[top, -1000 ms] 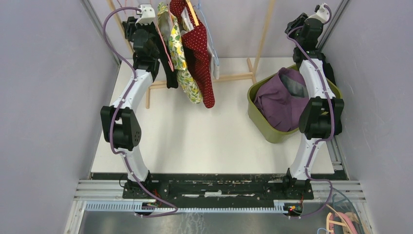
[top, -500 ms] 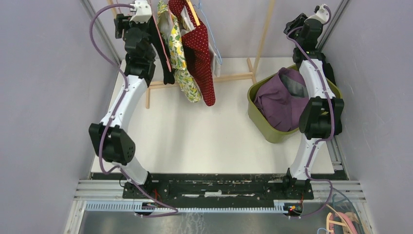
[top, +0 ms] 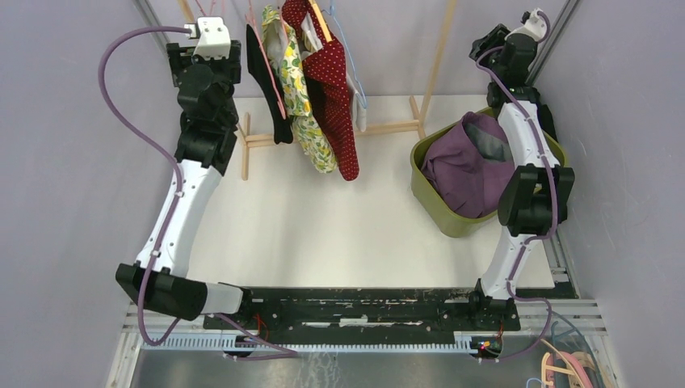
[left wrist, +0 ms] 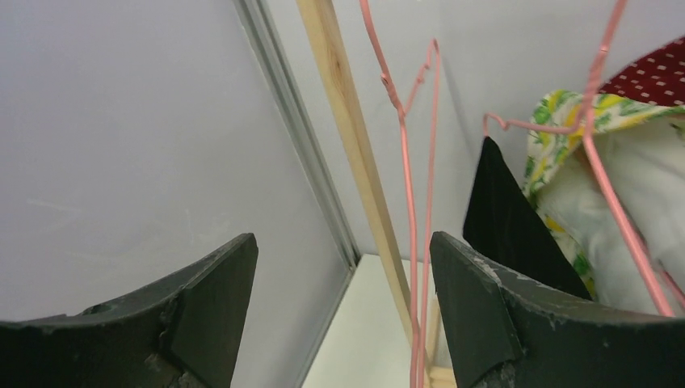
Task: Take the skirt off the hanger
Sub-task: Place the hanger at the clothesline, then pick up the hanger from the clothesline.
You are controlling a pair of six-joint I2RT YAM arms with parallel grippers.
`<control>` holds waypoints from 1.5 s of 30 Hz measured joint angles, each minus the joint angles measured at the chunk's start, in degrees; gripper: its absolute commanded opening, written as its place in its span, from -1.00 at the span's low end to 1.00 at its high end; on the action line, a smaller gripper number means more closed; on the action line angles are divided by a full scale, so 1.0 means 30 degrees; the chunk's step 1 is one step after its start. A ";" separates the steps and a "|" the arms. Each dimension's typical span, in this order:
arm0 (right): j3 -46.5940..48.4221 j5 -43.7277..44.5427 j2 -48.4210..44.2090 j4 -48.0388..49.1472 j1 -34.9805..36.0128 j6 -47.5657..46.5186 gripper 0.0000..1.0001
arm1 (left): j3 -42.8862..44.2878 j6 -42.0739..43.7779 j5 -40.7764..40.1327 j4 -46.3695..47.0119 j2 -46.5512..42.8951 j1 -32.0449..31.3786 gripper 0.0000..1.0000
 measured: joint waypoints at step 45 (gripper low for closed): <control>0.0765 -0.1647 -0.0787 -0.0845 0.0000 -0.0867 0.03 | 0.9522 -0.6601 0.3082 -0.2127 0.9260 -0.0466 0.45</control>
